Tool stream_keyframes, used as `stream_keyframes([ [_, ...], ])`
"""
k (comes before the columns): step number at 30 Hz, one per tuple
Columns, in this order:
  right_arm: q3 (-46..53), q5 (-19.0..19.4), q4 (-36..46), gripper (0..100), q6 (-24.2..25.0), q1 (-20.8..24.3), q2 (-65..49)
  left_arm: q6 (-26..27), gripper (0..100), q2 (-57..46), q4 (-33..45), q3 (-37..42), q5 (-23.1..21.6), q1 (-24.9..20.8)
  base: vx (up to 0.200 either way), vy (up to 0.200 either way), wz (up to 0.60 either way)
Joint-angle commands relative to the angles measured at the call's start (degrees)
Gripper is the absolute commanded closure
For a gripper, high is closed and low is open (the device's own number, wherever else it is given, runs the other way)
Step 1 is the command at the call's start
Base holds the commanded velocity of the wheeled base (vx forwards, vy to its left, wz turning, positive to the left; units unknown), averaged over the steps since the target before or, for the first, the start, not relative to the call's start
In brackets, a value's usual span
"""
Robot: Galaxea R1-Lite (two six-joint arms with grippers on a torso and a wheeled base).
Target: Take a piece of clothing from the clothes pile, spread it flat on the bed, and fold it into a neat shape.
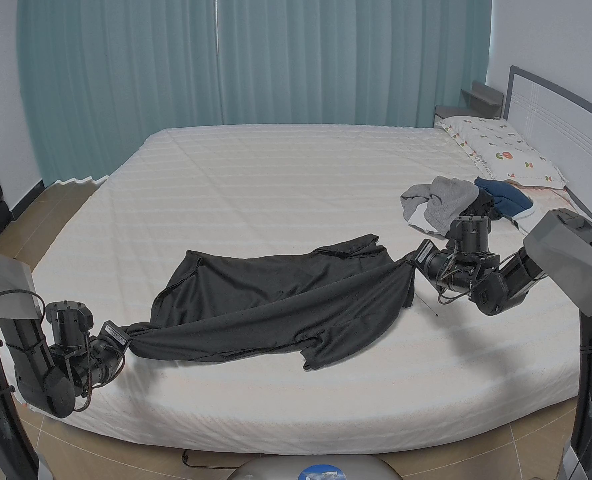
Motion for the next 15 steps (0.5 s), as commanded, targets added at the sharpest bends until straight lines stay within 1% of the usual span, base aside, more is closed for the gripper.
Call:
stream_keyframes([
  [1,-5.0,-2.4,-2.6,100,-0.9,0.8,6.1,-0.4,100,1.0,0.0,-0.8,-0.1,0.4,0.000,0.000,0.00],
  [4,-6.9,-5.2,-6.4,100,-0.9,1.9,7.7,-0.4,100,1.6,-0.1,-0.8,-0.1,0.4,0.000,0.000,0.00],
  [8,-8.2,-5.8,-8.3,100,-1.0,2.7,8.7,-0.4,100,2.1,-0.1,-0.9,-0.1,0.6,0.000,0.000,0.00],
  [14,-11.6,-5.9,-8.2,100,-1.2,3.1,11.5,-0.4,100,2.9,-0.2,-1.2,0.0,0.6,0.000,0.000,0.00],
  [15,-11.7,-5.9,-8.2,0,-1.2,3.0,11.7,-0.4,100,2.9,-0.2,-1.2,0.0,0.5,0.000,0.000,0.00],
])
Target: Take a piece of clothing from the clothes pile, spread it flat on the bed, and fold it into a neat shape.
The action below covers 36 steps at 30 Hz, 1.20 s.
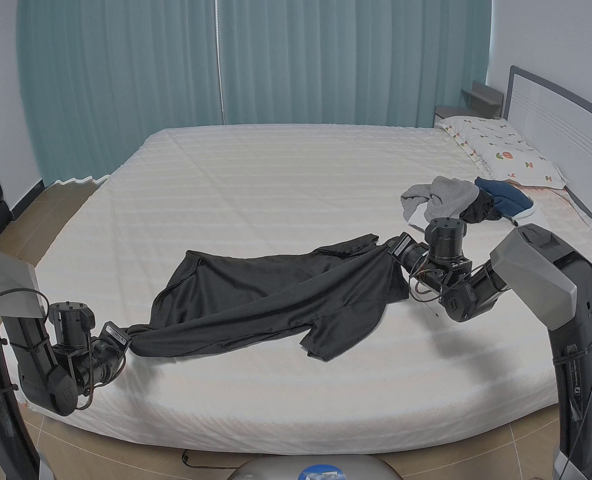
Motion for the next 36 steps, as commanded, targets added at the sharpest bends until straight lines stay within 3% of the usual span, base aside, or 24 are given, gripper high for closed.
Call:
stream_keyframes([
  [1,-1.2,0.4,0.8,0,-0.3,0.3,3.1,0.0,100,1.0,0.0,-0.1,0.1,0.1,0.000,0.000,0.00],
  [12,13.6,3.6,3.7,0,-4.0,-2.7,-6.4,0.0,100,0.5,-0.1,0.7,-0.2,-0.1,0.000,0.000,0.00],
  [19,24.2,7.6,4.7,0,-3.9,1.5,-13.5,0.0,100,0.5,-0.1,0.8,-0.7,-0.1,0.000,0.000,0.00],
  [26,27.0,7.4,5.9,0,-3.7,8.1,-11.5,0.0,100,0.5,-0.1,1.3,-0.8,-0.2,0.000,0.000,0.00],
  [36,23.0,7.2,8.0,0,-3.6,9.5,-6.1,0.0,100,0.4,-0.1,1.3,-0.7,-0.3,0.000,0.000,0.00],
])
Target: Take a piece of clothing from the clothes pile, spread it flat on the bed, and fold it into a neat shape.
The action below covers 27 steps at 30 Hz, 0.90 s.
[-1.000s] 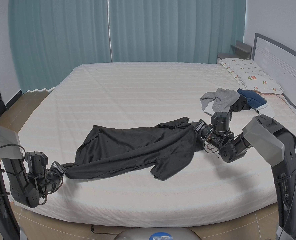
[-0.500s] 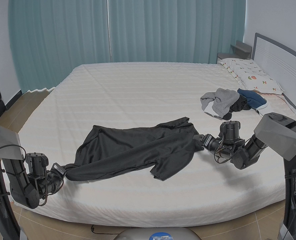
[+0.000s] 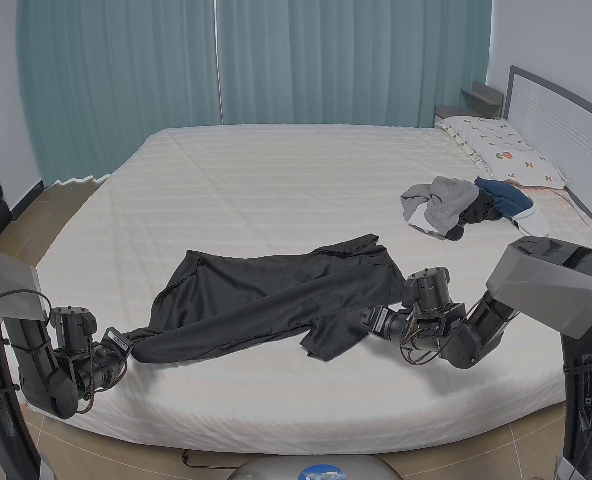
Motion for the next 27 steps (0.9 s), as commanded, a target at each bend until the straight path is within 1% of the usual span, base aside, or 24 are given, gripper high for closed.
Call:
stream_keyframes([
  [1,-2.6,-0.1,1.4,0,0.0,0.5,2.7,0.0,100,-0.2,-0.1,0.0,-0.1,0.0,0.000,0.000,0.00],
  [5,-5.4,-0.8,1.5,0,0.3,0.5,4.2,0.0,100,-0.1,-0.1,0.0,-0.1,0.0,0.000,0.000,0.00],
  [6,-6.0,-0.9,1.5,100,0.3,0.5,4.5,0.0,100,-0.1,-0.1,0.0,-0.1,0.0,0.000,0.000,0.00],
  [11,-6.3,-3.6,1.6,100,0.2,0.6,5.0,0.0,100,-0.2,0.0,0.0,-0.1,0.0,0.000,0.000,0.00],
  [13,-5.7,-4.0,1.7,100,0.2,0.6,4.4,0.0,100,-0.1,-0.1,0.0,-0.1,0.0,0.000,0.000,0.00],
  [16,-1.5,-3.8,1.8,100,0.0,-0.1,-0.2,0.2,100,-0.1,0.0,0.2,0.0,0.0,0.000,0.000,0.00],
  [18,3.1,-3.7,1.9,100,-0.1,-0.8,-5.0,0.5,100,-0.6,-0.2,0.8,0.0,0.2,0.000,0.000,0.00],
  [20,3.1,-3.7,1.9,100,-0.1,-0.8,-5.0,0.5,100,-0.6,-0.2,0.8,0.0,0.2,0.000,0.000,0.00],
  [21,9.0,-3.4,1.9,100,-0.1,-1.6,-10.9,1.4,100,-2.3,-0.2,2.0,0.0,0.4,0.000,0.000,0.00],
  [25,17.0,-3.0,3.8,100,-0.2,-1.8,-19.6,6.2,100,-5.0,-0.3,5.4,-0.1,-0.1,0.000,0.000,0.00],
  [27,18.6,-3.0,5.2,100,-0.2,-1.7,-21.9,7.3,100,-5.6,-0.2,6.1,-0.1,-0.2,0.000,0.000,0.00],
])
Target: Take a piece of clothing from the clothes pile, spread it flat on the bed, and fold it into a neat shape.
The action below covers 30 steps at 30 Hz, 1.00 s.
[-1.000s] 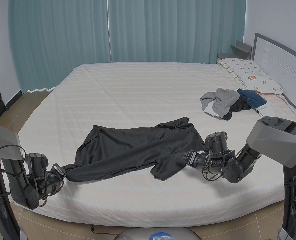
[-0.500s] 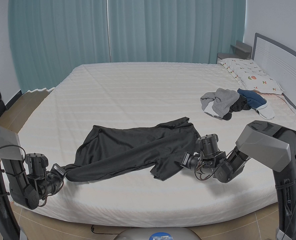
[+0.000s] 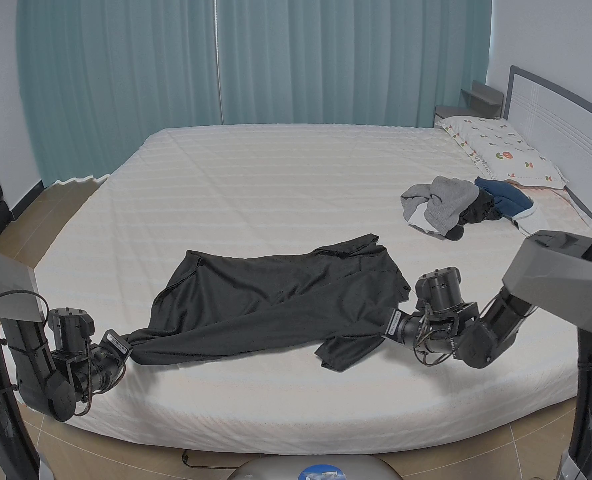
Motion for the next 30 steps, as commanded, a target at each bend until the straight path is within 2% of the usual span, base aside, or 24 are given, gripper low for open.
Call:
stream_keyframes([
  [1,12.2,0.5,5.6,100,-0.1,-0.4,-16.9,5.6,100,-4.6,0.3,4.8,0.0,-0.8,0.000,0.000,0.00],
  [5,16.4,0.8,11.0,100,-0.9,0.0,-22.4,9.9,100,-5.2,0.4,7.6,0.0,-1.4,0.000,0.000,0.00],
  [8,18.5,0.8,11.9,100,-2.3,0.0,-24.3,11.7,100,-5.3,0.4,9.1,0.0,-2.6,0.000,0.000,0.00],
  [11,22.5,0.8,13.5,100,-6.2,0.0,-24.8,14.5,100,-5.3,1.1,11.3,0.4,-5.7,0.000,0.000,0.00],
  [16,26.2,0.8,13.8,100,-8.3,1.0,-24.0,16.7,100,-6.9,8.2,11.3,0.8,-6.8,0.000,0.000,0.00],
  [23,26.4,0.8,13.6,100,-9.0,1.2,-21.7,17.3,100,-6.7,8.8,11.3,0.8,-7.3,0.000,0.000,0.00],
  [24,26.5,0.8,13.5,0,-9.0,1.4,-20.7,17.3,100,-6.5,8.8,11.3,0.8,-7.5,0.000,0.000,0.00],
  [26,26.1,0.9,13.3,0,-8.9,1.5,-19.8,17.2,100,-6.5,9.0,11.3,0.8,-7.8,0.000,0.000,0.00],
  [27,25.8,0.9,13.1,0,-8.8,1.5,-19.3,17.0,0,-6.5,9.0,11.3,0.7,-8.0,0.000,0.000,0.00],
  [30,24.6,1.6,12.9,0,-8.2,1.0,-18.9,16.8,0,-6.5,8.7,11.2,0.4,-8.2,0.000,0.000,0.00],
])
